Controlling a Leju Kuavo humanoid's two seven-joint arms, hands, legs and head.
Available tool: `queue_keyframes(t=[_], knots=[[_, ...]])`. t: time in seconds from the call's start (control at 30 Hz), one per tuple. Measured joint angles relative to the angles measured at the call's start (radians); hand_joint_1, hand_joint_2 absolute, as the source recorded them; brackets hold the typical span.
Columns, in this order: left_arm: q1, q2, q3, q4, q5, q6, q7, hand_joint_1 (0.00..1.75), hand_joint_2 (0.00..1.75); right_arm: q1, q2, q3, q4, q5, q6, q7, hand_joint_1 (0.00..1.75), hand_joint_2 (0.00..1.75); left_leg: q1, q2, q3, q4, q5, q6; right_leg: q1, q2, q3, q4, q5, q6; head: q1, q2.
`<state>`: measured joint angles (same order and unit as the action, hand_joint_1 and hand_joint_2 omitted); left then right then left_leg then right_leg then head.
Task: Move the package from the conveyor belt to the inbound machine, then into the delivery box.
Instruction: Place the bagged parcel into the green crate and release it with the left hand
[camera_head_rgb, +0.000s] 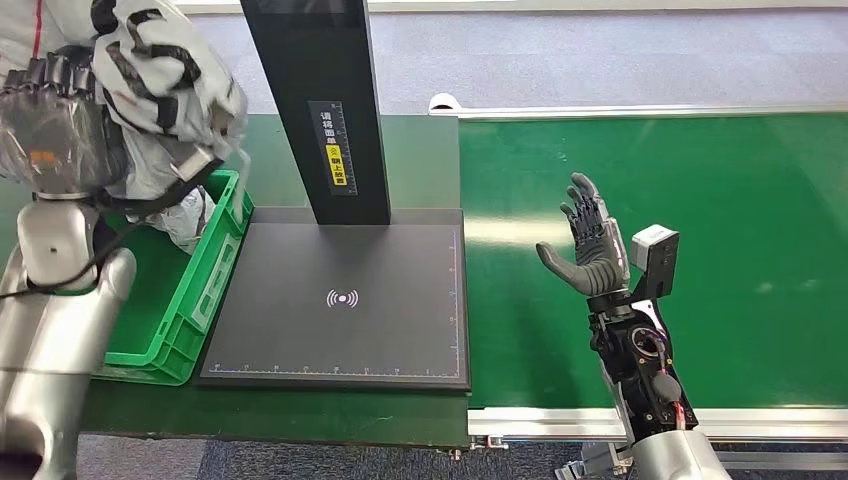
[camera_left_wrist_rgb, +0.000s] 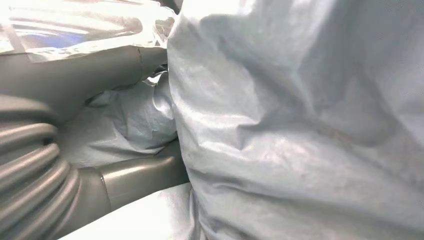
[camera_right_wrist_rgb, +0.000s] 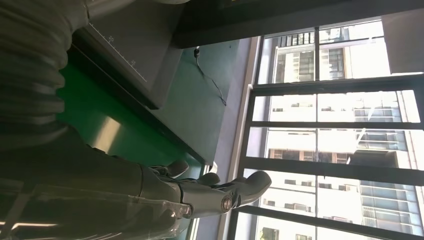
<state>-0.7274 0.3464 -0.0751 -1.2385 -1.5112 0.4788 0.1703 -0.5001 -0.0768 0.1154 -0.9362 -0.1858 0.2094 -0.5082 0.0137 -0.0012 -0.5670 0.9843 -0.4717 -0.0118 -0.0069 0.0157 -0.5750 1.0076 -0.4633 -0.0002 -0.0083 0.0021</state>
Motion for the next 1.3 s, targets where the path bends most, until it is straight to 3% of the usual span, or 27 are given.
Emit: queue_keyframes(t=[0.13,0.27,0.4,0.63,0.73,0.87,1.1,1.17,1.3], knots=[[-0.113,0.106,0.055,0.442,0.115,-0.275,0.053,1.75,1.75,-0.020,0.003,0.002,0.020,0.013,0.024,0.000,0.00,1.75,0.000,0.017,0.000,-0.001,-0.001,-0.001,0.000,0.017,-0.006,0.003,0.003,-0.003,-0.001,0.000],[-0.147,0.167,0.101,0.689,0.158,-0.450,0.097,1.75,1.75,-0.043,0.009,0.005,0.045,0.021,0.024,0.001,0.00,1.75,0.000,0.015,-0.004,0.000,-0.001,-0.001,0.000,0.015,-0.010,0.003,0.002,-0.002,0.000,0.000],[-0.176,0.192,0.130,0.808,0.168,-0.616,0.123,1.75,1.75,-0.052,0.025,0.008,0.055,0.029,0.017,0.016,0.00,1.75,0.000,0.007,-0.007,0.000,-0.001,-0.001,0.000,0.008,-0.010,0.003,0.001,-0.002,0.000,0.000],[-0.226,0.203,0.179,0.877,0.202,-0.767,0.105,1.75,1.75,-0.069,0.059,0.008,0.072,0.055,0.006,0.037,0.00,1.75,-0.001,0.006,-0.005,0.000,-0.001,-0.001,-0.001,0.006,-0.009,0.002,0.001,-0.002,0.000,0.000],[-0.227,0.203,0.193,0.883,0.203,-0.761,0.069,1.75,1.75,-0.076,0.067,0.008,0.079,0.064,0.005,0.041,0.00,1.75,-0.001,0.006,-0.003,0.000,-0.001,-0.001,-0.001,0.006,-0.008,0.003,0.001,-0.002,0.000,0.000],[-0.210,0.190,0.194,0.883,0.171,-0.658,0.021,1.75,1.75,-0.077,0.072,0.005,0.082,0.075,0.001,0.043,0.00,1.75,-0.001,0.002,-0.003,0.000,0.000,-0.002,-0.001,0.003,-0.008,0.003,0.001,-0.002,0.000,0.000],[-0.196,0.170,0.191,0.881,0.148,-0.597,0.005,1.75,1.75,-0.071,0.075,-0.001,0.082,0.083,-0.001,0.043,0.00,1.75,-0.001,-0.003,-0.004,0.000,0.002,-0.001,-0.001,-0.002,-0.005,0.002,0.001,-0.002,0.000,0.000],[-0.184,0.163,0.183,0.872,0.137,-0.538,-0.016,1.75,1.75,-0.065,0.075,-0.004,0.081,0.087,-0.004,0.043,0.00,1.75,-0.001,-0.004,-0.003,0.000,0.002,-0.001,-0.001,-0.003,-0.005,0.002,0.001,-0.002,0.000,0.000],[-0.122,0.124,0.143,0.793,0.116,-0.333,-0.104,1.75,1.75,-0.043,0.073,-0.016,0.071,0.090,-0.005,0.031,0.00,1.75,-0.001,-0.009,-0.004,0.001,0.003,-0.001,-0.002,-0.009,-0.005,0.002,0.000,-0.001,0.000,0.000]])
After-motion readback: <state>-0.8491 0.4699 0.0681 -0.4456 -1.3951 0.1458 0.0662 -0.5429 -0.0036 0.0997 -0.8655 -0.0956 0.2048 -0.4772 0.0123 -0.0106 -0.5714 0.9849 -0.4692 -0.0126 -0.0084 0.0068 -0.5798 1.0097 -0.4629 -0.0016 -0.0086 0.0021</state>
